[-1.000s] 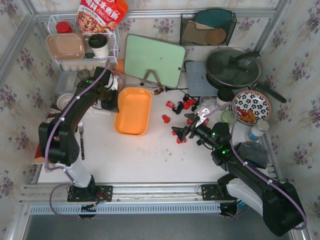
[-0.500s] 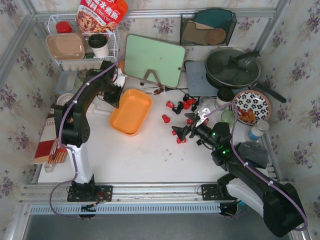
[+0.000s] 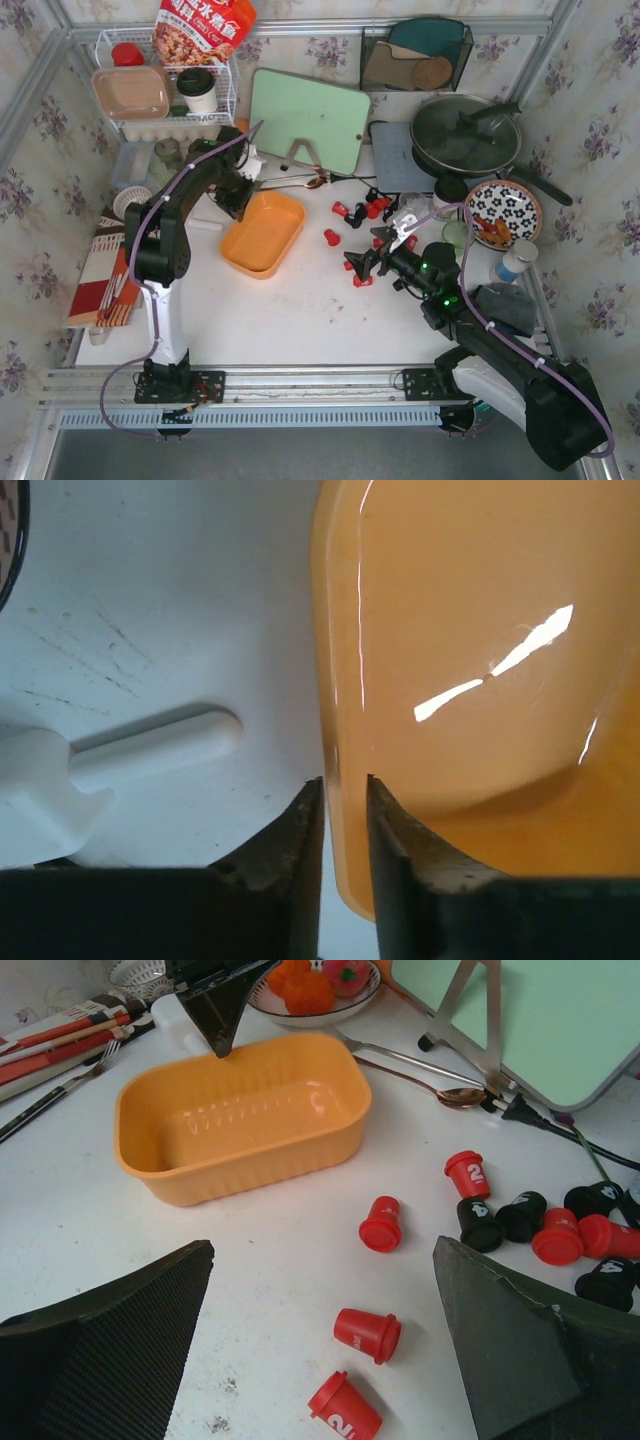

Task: Mix the coffee capsules in the storage basket

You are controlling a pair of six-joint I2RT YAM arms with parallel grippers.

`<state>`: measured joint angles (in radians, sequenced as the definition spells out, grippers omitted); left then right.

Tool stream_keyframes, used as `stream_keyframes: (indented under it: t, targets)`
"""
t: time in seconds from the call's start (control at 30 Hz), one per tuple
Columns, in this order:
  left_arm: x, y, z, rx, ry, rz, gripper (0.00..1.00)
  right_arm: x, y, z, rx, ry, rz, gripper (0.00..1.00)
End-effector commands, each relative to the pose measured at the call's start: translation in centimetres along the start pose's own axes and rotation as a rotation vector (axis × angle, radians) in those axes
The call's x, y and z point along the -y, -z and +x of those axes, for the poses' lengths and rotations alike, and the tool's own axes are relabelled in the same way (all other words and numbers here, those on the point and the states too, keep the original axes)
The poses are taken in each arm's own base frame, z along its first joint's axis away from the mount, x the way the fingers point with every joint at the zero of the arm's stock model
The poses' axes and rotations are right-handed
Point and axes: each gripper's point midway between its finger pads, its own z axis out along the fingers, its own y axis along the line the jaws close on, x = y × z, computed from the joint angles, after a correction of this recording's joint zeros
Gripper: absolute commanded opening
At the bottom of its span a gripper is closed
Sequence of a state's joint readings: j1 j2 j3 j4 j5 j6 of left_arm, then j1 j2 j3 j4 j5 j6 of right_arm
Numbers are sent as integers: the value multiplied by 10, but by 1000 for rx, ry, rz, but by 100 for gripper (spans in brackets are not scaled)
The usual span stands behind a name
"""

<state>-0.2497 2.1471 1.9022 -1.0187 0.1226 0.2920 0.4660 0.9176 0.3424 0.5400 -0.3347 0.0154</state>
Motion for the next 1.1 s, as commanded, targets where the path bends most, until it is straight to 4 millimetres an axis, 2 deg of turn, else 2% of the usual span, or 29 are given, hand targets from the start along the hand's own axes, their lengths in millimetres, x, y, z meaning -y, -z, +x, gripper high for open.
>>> stream_keyframes:
  t: [0.0,0.03,0.13,0.2,0.3,0.37,0.5,0.7,0.77,0.87,0.97,1.07]
  targets:
    - [-5,5,-12,51,44,-48,31,7,-2,-5,11,15,38,100]
    - [-5,8,-18,77,56,-54,35,8,-2,-3,7,15,41,100]
    - [-6,18,-27,139,99,-70,61,12,-3,0,-8,12,64,100]
    - [-5,30,-33,194,121,-90,68,19,-4,4,-24,7,101,100]
    - [-4,56,-41,311,154,-137,70,29,-5,12,-59,-2,158,100]
    - [0,83,-45,417,193,-160,70,38,-6,20,-90,-10,202,100]
    - [15,118,-33,555,278,-148,70,52,-7,35,-138,-34,292,99]
    - [58,136,1,704,323,-60,71,51,-18,60,-264,-43,297,95]
    - [66,144,11,732,307,-60,72,49,-20,71,-324,-42,297,94]
    - [67,156,28,731,293,-91,72,36,-25,88,-403,-25,274,93]
    - [60,168,42,759,317,-149,73,34,-27,101,-476,-24,300,91]
    - [57,169,46,830,324,-165,74,31,-29,111,-536,-17,324,89]
